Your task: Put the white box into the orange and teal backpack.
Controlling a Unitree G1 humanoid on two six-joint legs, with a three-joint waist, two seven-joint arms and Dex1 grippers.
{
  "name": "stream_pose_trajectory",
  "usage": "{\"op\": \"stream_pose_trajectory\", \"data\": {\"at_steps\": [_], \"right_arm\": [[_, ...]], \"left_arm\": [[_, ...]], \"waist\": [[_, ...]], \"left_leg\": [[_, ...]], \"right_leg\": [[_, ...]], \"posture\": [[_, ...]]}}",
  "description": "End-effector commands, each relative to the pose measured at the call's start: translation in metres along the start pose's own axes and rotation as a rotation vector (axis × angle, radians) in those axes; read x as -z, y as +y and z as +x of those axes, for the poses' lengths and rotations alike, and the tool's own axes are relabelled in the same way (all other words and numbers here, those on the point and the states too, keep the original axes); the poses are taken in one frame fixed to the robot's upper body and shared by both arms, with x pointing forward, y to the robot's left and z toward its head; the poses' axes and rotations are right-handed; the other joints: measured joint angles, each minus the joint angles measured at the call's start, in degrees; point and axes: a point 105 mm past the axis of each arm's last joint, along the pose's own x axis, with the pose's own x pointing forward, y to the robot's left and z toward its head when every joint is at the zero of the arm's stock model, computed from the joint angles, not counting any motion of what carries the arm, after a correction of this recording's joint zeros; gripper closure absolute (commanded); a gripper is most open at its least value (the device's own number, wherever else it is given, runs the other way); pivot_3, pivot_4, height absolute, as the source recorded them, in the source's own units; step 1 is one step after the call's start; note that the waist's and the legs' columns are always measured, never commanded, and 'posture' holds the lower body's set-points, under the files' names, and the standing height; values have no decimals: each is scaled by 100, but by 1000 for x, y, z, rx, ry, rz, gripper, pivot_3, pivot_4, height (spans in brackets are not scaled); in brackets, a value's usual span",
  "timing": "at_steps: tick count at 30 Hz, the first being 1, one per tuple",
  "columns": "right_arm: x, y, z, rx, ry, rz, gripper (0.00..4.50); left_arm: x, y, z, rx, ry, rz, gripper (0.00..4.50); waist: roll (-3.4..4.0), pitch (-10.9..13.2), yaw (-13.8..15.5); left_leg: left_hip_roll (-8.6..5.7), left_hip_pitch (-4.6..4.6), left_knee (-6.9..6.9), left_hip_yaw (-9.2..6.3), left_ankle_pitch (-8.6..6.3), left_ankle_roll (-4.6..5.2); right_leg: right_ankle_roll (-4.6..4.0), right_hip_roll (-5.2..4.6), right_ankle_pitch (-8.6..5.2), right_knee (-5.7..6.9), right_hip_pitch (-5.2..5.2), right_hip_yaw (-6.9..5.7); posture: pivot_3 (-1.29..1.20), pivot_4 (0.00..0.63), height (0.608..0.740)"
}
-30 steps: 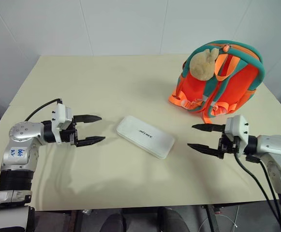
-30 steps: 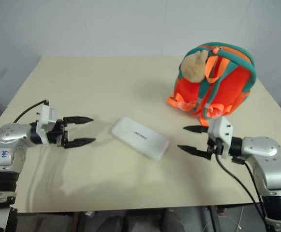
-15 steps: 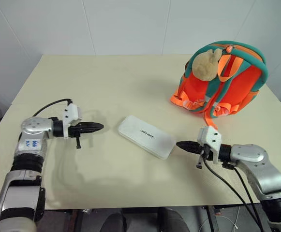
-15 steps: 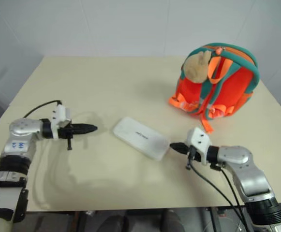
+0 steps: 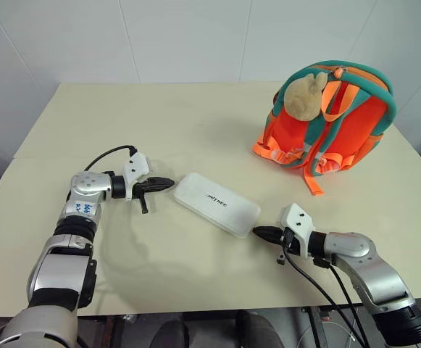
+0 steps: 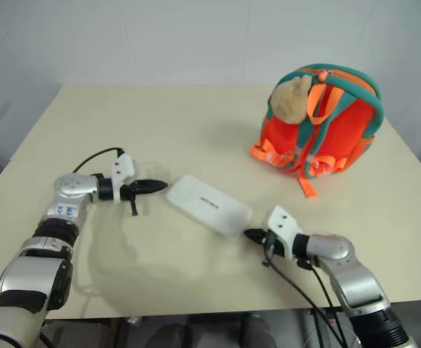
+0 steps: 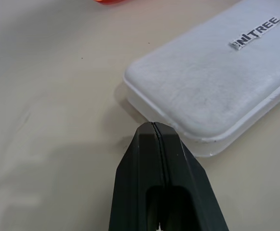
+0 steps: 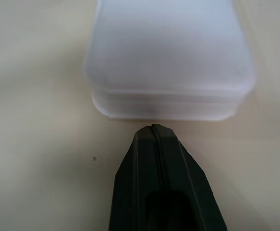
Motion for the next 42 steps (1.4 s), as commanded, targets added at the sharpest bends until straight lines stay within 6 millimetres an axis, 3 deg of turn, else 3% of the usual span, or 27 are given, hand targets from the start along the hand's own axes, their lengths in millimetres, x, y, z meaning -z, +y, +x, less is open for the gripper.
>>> {"op": "stream_pose_trajectory", "data": {"at_steps": [1, 8, 16, 28, 42], "right_arm": [[-9, 3, 1, -1, -30, -10, 4377], [-10, 0, 7, 10, -39, -10, 4377], [-9, -17, 4, 39, -35, -32, 4377], [-8, -40, -8, -1, 4, -82, 4377], [-3, -33, -8, -78, 21, -59, 4377]], "left_arm": [[-8, 2, 7, -1, -15, 31, 4500], [-3, -5, 20, -2, -29, -3, 4500], [-9, -13, 18, 55, -67, 4, 4500], [-12, -53, 0, 151, -83, -10, 4500], [-9, -65, -5, 122, -76, -53, 4500]], "waist": [[0, 0, 2], [-2, -1, -2], [-5, -3, -8], [-5, -3, 2], [-5, -3, -10]], "left_leg": [[0, 0, 1, 0, 0, 0], [0, 0, 7, 0, -1, 2], [0, 2, 22, -1, -1, 2], [0, 1, 24, -2, -3, 4], [1, 2, 24, -2, -3, 5]], "right_leg": [[0, 0, 0, 0, 0, 0], [1, 0, 1, 4, 2, 0], [2, 0, 5, 11, 7, 0], [3, -2, 6, 9, 9, 5], [2, -2, 6, 7, 9, 6]], "posture": [[0, 150, 740], [0, 150, 740], [0, 150, 740], [0, 150, 740], [0, 150, 740]]}}
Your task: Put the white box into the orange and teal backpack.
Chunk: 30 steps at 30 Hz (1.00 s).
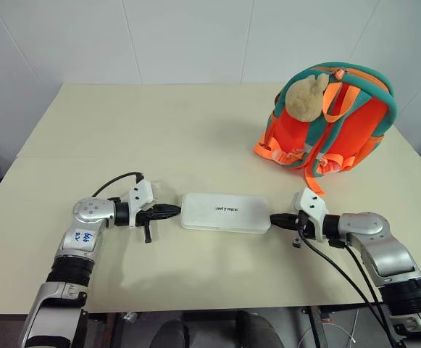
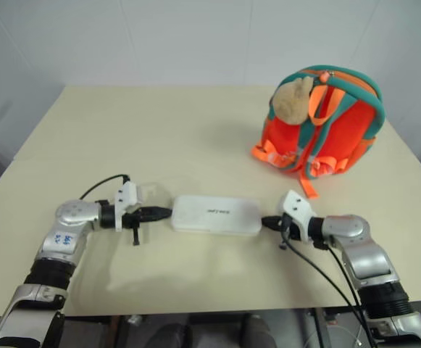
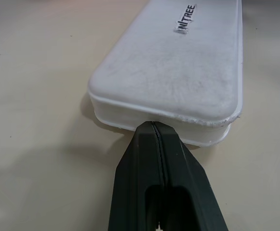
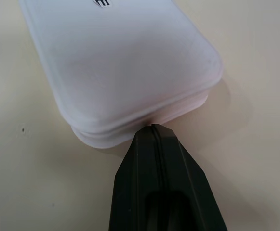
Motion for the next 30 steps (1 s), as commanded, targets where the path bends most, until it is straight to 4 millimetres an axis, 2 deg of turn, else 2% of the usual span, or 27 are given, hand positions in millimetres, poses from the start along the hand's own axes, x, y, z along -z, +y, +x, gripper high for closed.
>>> {"op": "stream_pose_trajectory", "data": {"at_steps": [1, 5, 11, 12, 13, 14, 17, 21, 23, 26, 27, 30], "right_arm": [[-9, 11, 5, -58, -40, -26, 4377], [-7, 10, -2, -57, -31, -16, 4377], [-2, -5, -25, -13, 1, 3, 4377], [0, -8, -30, -3, 15, 5, 3661], [3, -11, -35, 8, 33, 7, 3475], [6, -14, -41, 19, 53, 2, 3115], [6, -23, -54, 42, 80, 14, 2070], [-7, -31, -60, 38, 73, 30, 707], [-10, -26, -61, -17, 100, 10, 40], [-15, -22, -58, -64, 100, 78, 0], [-16, -20, -55, -81, 99, 121, 0], [-19, -16, -48, -112, 109, 220, 0]], "left_arm": [[-13, -3, 5, 9, -45, 38, 4500], [-11, -3, 1, 6, -31, 21, 4500], [-7, 6, -20, -29, 17, -25, 4500], [-4, 6, -24, -23, 40, -50, 4500], [0, 6, -29, -23, 68, -63, 4138], [5, 6, -36, -16, 105, -99, 3955], [11, 11, -50, -29, 152, -168, 3033], [-1, 15, -53, -6, 120, -312, 1795], [-8, 12, -55, 54, 116, -354, 1157], [-13, 17, -56, 67, 87, -439, 203], [-14, 18, -54, 70, 78, -474, 31], [-16, 22, -50, 78, 56, -592, 31]], "waist": [[0, 0, 0], [0, 0, 0], [0, 0, -1], [0, 0, -2], [0, 0, -4], [0, 0, -5], [1, 0, -9], [0, 1, -8], [1, 1, -8], [1, 1, -8], [1, 1, -6], [1, 1, -7]], "left_leg": [[0, 0, 0, 0, 0, 0], [0, 1, 0, 0, 0, 0], [0, 0, 0, 0, 0, 0], [0, -1, 0, 0, 0, 0], [0, 0, 0, 0, 0, 0], [0, 0, 0, 0, -1, 0], [1, 0, -2, 1, -2, 2], [0, 1, 0, 2, -2, 3], [1, 1, 3, 1, -2, 3], [2, -1, 1, 0, -3, 4], [1, -1, 1, 1, -4, 5], [0, -3, 2, 1, -4, 6]], "right_leg": [[0, 0, 0, 0, 0, 0], [0, 0, 0, 1, 0, 0], [0, -1, 0, 0, -1, 0], [0, -1, 0, 0, -1, 0], [0, -1, 0, 0, -1, 0], [0, -1, 0, -1, -1, 0], [-1, 0, 0, -2, -1, 0], [-1, -1, -1, 0, -1, 1], [-1, 0, -1, 0, 0, 1], [-2, 2, -1, 0, -1, 0], [-2, 1, -1, -2, -1, 0], [-2, 0, -1, -1, -1, 0]], "posture": [[0, 150, 740], [0, 150, 740], [0, 150, 740], [0, 150, 740], [0, 150, 740], [0, 150, 740], [0, 150, 740], [0, 150, 740], [0, 150, 740], [0, 150, 740], [0, 150, 740], [0, 150, 740]]}}
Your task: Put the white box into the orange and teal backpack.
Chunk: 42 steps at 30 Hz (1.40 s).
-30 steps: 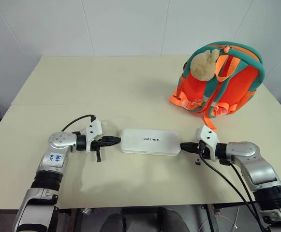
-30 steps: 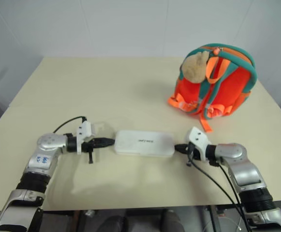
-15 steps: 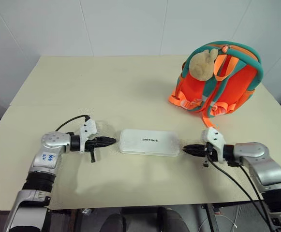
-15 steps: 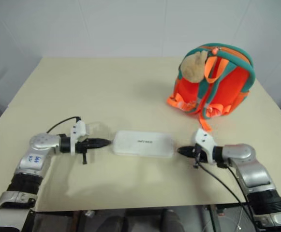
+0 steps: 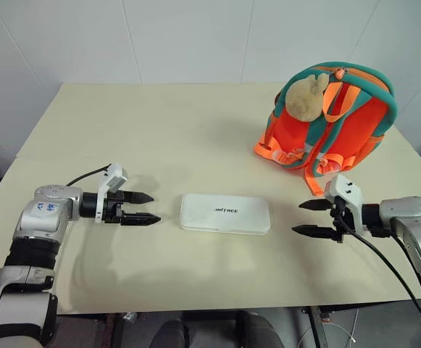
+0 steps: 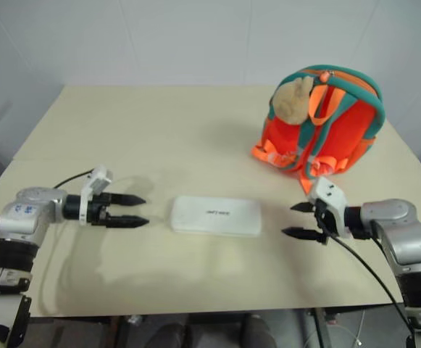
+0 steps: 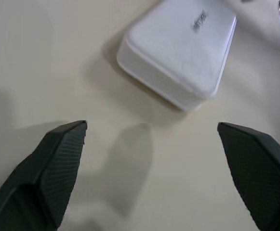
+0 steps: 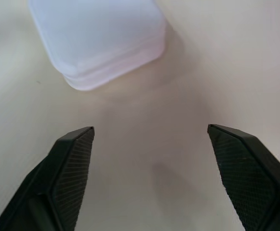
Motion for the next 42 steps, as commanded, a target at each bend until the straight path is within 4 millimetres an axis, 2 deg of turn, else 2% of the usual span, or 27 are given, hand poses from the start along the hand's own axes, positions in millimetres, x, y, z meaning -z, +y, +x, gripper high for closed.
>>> {"op": "stream_pose_trajectory", "data": {"at_steps": [1, 9, 15, 23, 37, 42], "right_arm": [[-14, 5, 6, -39, -18, 75, 0], [-43, 9, 17, -123, -70, 269, 0], [-36, 5, 21, -114, -27, 298, 0], [-33, 11, 28, -147, -7, 315, 0], [-37, 14, 51, -188, -18, 294, 0], [-38, 21, 56, -240, -15, 238, 0]], "left_arm": [[-4, -5, 4, 71, -14, -146, 31], [4, -10, 27, 113, 50, -304, 31], [13, -9, 40, 93, 79, -340, 31], [12, -8, 54, 93, 52, -375, 31], [17, -16, 77, 149, 51, -416, 31], [26, -22, 82, 189, 60, -466, 31]], "waist": [[0, 0, 0], [0, 0, -6], [0, 0, 22], [0, 0, 25], [1, -1, 26], [1, -1, 23]], "left_leg": [[0, 0, 0, 0, 0, 0], [1, -8, 0, -1, -1, 1], [-6, -11, 0, -1, -1, 1], [-8, -9, 6, -1, 0, 0], [-13, -4, 13, -1, 0, -1], [-14, -5, 12, 0, 0, -1]], "right_leg": [[0, 0, 0, 0, 0, 0], [0, 1, 0, 2, -10, 1], [1, -7, 0, -3, -9, 0], [3, -10, 1, 6, -7, 0], [7, -15, 4, 6, 1, 0], [8, -15, 4, 1, 1, 0]], "posture": [[0, 150, 740], [0, 150, 740], [0, 150, 740], [0, 150, 740], [0, 150, 740], [0, 150, 740]]}}
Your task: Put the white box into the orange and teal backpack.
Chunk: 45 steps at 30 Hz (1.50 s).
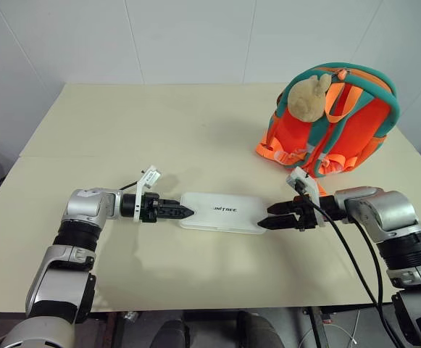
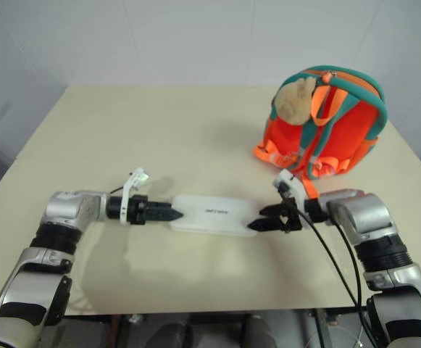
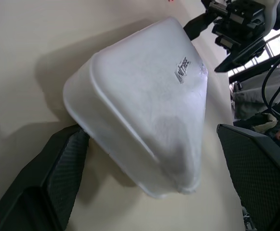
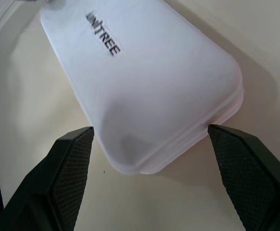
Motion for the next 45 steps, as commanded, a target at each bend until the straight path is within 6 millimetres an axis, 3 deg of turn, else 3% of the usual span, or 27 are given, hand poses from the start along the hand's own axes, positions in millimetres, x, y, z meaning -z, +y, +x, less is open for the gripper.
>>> {"op": "stream_pose_trajectory", "data": {"at_steps": [1, 18, 21, 29, 30, 34, 41, 45], "right_arm": [[-11, 7, 2, -36, -23, -62, 0], [-15, 15, 13, -64, -70, -140, 0], [-9, 16, 11, -66, -52, -147, 0], [13, 12, 3, -40, -2, -165, 0], [15, 10, 2, -35, 0, -163, 0], [24, 5, -5, -4, -1, -165, 0], [8, -13, -33, 173, -150, -202, 0], [-19, -34, -85, 387, -335, -226, 0]], "left_arm": [[29, 5, 14, 24, 64, -118, 31], [26, -6, 32, 113, 57, -254, 31], [23, -7, 28, 119, 43, -274, 605], [18, -17, 9, 161, 27, -318, 3038], [17, -19, 7, 164, 17, -328, 3232], [20, -33, 0, 203, 16, -339, 3254], [19, -46, -18, 199, -57, -239, 3254], [12, -47, -35, 151, -161, -40, 3254]], "waist": [[0, 0, 0], [1, -1, -2], [1, -1, -16], [0, 0, -34], [0, 0, -42], [0, 0, -44], [0, 0, -19], [0, 0, -22]], "left_leg": [[-1, 0, 0, 0, 0, 0], [-7, -1, -1, 2, -1, -1], [-7, -1, -2, 2, -2, -2], [1, -5, -2, 6, -4, -2], [2, -4, -2, 6, -5, 0], [8, 0, -3, 6, -6, 0], [8, -2, -3, 6, -8, -7], [8, -3, -4, 9, -8, -14]], "right_leg": [[0, 0, 0, 0, 0, 0], [3, -6, 1, -9, 3, -1], [4, -5, 0, -9, 2, -1], [4, 2, 0, -8, -5, 0], [4, 2, 0, -7, -5, 0], [2, 6, -1, -3, -5, 1], [1, -1, -1, -6, -5, 2], [-1, -3, -2, -9, -11, 5]], "posture": [[0, 150, 740], [0, 150, 740], [0, 150, 740], [0, 150, 740], [0, 150, 740], [0, 150, 740], [0, 150, 740], [0, 150, 740]]}}
